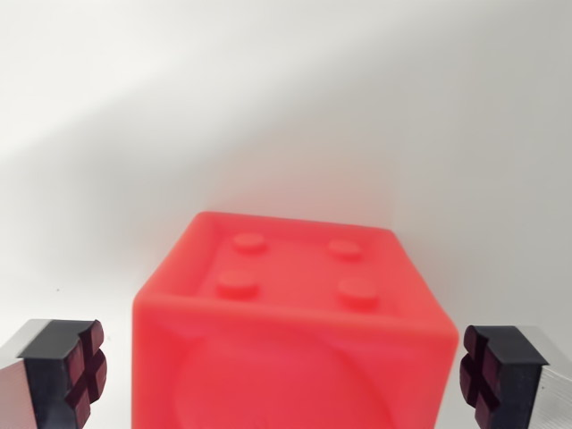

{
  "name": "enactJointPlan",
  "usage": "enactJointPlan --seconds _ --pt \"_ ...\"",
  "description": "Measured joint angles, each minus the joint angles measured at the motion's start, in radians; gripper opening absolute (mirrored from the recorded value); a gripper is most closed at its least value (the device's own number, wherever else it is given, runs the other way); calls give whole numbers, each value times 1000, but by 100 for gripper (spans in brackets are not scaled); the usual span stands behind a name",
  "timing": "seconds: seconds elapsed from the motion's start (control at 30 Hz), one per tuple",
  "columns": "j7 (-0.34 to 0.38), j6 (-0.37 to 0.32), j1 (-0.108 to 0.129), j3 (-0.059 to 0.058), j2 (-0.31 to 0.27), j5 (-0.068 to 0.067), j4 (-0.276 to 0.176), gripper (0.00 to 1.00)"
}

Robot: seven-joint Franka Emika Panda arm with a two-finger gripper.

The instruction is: Destack cube

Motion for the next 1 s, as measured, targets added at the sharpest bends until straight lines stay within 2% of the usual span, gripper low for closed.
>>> enactJointPlan --seconds 0.3,0.53,0.73,1.0 --pt "3 -36 12 -14 -50 -4 -13 100" --pt "10 -76 24 -28 -102 -14 -25 100" --pt "21 -122 35 -42 -159 -30 -35 100" --pt "37 -183 42 -54 -228 -52 -42 100"
